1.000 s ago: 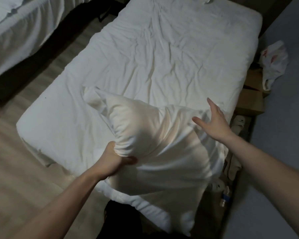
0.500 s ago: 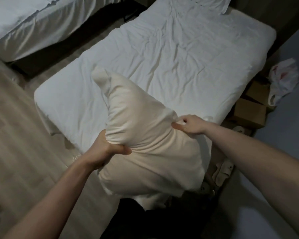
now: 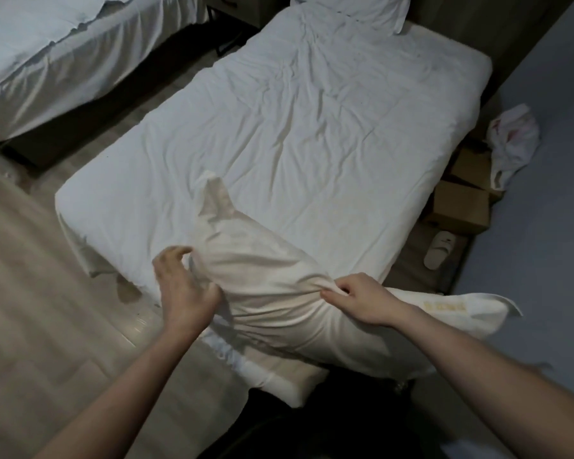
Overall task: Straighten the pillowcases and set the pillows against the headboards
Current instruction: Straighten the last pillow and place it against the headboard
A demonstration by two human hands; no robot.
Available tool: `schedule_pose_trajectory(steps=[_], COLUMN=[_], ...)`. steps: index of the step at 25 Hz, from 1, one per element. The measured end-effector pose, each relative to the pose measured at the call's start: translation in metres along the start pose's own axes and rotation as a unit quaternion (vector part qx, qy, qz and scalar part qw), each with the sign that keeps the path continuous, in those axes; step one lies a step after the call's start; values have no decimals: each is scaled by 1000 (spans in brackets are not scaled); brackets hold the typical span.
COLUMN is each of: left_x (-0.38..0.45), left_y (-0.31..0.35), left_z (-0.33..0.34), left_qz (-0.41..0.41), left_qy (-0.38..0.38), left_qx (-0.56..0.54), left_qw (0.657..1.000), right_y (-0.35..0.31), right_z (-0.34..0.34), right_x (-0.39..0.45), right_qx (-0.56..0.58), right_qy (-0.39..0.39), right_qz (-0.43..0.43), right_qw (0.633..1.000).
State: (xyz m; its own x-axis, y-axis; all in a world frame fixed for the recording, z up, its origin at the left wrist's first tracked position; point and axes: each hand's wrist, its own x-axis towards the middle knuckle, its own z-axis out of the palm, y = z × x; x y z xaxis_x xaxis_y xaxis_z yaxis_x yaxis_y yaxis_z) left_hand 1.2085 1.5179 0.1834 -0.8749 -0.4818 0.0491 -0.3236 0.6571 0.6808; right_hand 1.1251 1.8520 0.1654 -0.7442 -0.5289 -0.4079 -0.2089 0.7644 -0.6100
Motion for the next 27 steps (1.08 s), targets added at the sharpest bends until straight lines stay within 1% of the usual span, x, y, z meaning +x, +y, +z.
schedule_pose_trajectory(steps=[1,2,3,4,5,7,8,10,11,12,14,15,18,20,22,25,27], left_x=[3,9,16,25,35,50,55,63,66,67,64,61,60,55,51,46,51], left_y=[24,48,66,77,84,92,95,98,101,102,100,96,100,108,113,117,120], left_z=[3,6,15,28,42,69,81,101,109,115,126,129,136,138,139,134,126], left_qz=[73,130,173,199,204,156,124,100,98,94,64,42,-14,-28,-34,-46,-54], left_qy=[-1,-30,-81,-146,-215,-338,-376,-409,-412,-408,-377,-356,-300,-264,-225,-162,-117], left_qx=[-19,-34,-25,17,77,195,244,306,317,319,303,286,196,156,143,123,100], left_qw=[997,991,981,969,952,907,885,854,848,850,873,889,934,951,963,978,987], right_y=[-2,-1,0,3,6,16,23,39,49,63,103,123,184,212,223,222,215], right_z=[0,0,0,0,-1,-3,-6,-13,-19,-25,-45,-60,-102,-113,-112,-119,-132], right_x=[1,4,6,10,14,24,30,39,44,48,57,60,63,61,60,57,56], right_qx=[-45,-78,-101,-114,-121,-121,-117,-99,-76,-43,0,1,-78,-125,-139,-99,-70], right_qy=[-17,-30,-40,-46,-54,-80,-93,-111,-111,-104,-95,-106,-168,-171,-148,-123,-83], right_qz=[-11,-22,-30,-36,-45,-64,-79,-101,-104,-101,-74,-56,5,33,58,68,65], right_qw=[999,996,994,992,990,987,986,984,985,989,993,993,983,977,978,985,992])
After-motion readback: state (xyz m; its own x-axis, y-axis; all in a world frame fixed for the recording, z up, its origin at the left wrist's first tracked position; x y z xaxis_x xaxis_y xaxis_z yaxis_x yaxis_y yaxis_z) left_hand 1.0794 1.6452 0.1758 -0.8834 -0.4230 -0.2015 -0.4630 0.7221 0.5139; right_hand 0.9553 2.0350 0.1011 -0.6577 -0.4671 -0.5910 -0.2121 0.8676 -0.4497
